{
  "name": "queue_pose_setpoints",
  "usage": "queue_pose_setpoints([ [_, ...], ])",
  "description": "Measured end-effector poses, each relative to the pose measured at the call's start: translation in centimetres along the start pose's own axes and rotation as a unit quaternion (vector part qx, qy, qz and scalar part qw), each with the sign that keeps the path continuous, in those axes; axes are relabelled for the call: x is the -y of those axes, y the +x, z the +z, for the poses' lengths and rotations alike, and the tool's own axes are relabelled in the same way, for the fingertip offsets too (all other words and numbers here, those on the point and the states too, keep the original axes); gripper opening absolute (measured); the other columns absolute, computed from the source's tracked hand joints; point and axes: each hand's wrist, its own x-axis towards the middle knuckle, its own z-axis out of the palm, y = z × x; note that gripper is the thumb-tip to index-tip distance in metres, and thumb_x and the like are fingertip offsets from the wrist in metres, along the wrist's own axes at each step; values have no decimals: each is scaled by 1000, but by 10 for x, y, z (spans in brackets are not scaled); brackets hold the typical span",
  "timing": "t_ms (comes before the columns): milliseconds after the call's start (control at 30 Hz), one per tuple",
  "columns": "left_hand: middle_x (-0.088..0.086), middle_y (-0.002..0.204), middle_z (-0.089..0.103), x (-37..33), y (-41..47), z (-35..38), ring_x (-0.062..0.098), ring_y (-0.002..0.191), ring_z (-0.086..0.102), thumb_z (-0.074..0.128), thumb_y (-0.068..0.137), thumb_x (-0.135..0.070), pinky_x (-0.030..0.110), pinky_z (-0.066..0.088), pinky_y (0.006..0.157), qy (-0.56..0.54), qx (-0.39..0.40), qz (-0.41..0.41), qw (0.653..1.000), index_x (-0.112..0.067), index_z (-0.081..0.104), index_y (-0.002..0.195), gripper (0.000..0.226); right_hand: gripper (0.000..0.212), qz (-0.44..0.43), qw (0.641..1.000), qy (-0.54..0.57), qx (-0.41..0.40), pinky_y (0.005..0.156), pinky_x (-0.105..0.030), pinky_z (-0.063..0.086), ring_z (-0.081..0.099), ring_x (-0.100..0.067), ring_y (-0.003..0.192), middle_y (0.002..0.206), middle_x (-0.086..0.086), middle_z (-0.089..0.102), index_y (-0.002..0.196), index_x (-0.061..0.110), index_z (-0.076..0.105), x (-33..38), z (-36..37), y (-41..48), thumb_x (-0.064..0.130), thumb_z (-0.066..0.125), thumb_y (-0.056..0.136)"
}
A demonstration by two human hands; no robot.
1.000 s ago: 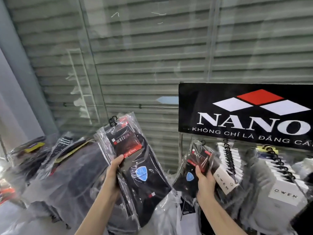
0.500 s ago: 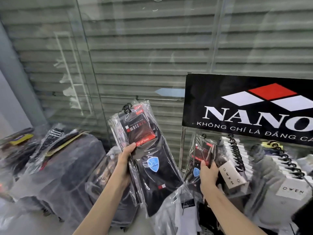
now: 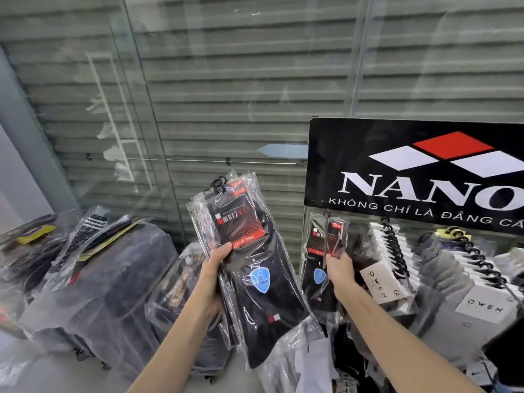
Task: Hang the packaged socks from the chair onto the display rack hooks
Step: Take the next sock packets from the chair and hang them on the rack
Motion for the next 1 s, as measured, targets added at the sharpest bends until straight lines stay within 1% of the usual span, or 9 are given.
queue_pose_setpoints([
  [167,11,78,75,5,0,2,22,66,70,61,68,-29,32,57,67,12,0,7,1000,-5,67,96,37,49,87,989,-29,117,107,-43,35,45,-36,125,137,-21,45,135,-6,35,17,3,-7,25,39,98],
  [333,9,79,76,9,-1,7,19,68,73,68,69,-23,28,59,60,-4,7,12,1000,-6,66,98,34,51,128,983,48,125,104,-40,35,43,-31,125,140,-14,40,138,5,35,41,-8,-32,39,33,99],
  [400,8,78,76,11,-1,9,18,67,73,71,68,-22,26,58,57,-10,5,9,1000,-7,66,96,32,34,73,986,114,94,94,-33,41,51,-24,110,112,-6,42,128,16,42,53,-17,-45,33,36,99],
  [467,8,78,76,13,-2,11,18,67,73,71,68,-21,26,57,57,-17,1,7,1000,-7,66,95,30,32,-52,993,98,45,91,-31,42,53,-24,110,132,-13,50,120,15,50,65,-24,-66,34,39,97],
  [500,8,79,77,14,-3,11,19,69,73,71,69,-22,26,58,58,-16,1,6,1000,-7,67,96,31,27,-139,988,69,24,85,-24,43,55,-21,109,109,-2,59,112,17,52,71,-27,-76,37,41,96],
  [600,8,85,77,15,-10,15,20,74,74,70,70,-23,27,58,64,-9,1,-4,1000,-5,64,106,41,39,-308,947,-26,82,69,-12,36,54,-2,92,105,4,56,109,22,51,92,-27,-111,53,51,85],
  [700,11,96,75,19,-18,17,21,82,73,64,71,-26,28,58,67,-10,9,7,1000,-1,61,117,52,61,-314,917,-157,189,72,-18,40,51,1,92,103,14,54,112,24,47,99,-19,-132,61,67,67],
  [833,17,123,65,23,-31,14,27,108,66,61,75,-43,37,57,87,-24,22,-12,999,-4,55,130,68,41,-321,917,-178,158,88,-42,47,58,-24,99,98,-2,66,97,12,58,91,-11,-135,41,74,72],
  [1000,12,95,76,29,-41,-4,24,83,74,60,77,-47,34,59,64,-39,0,-9,999,-13,76,96,42,38,-255,935,-108,223,92,-47,48,61,-31,103,111,-16,64,108,3,54,83,-16,-130,27,68,82],
])
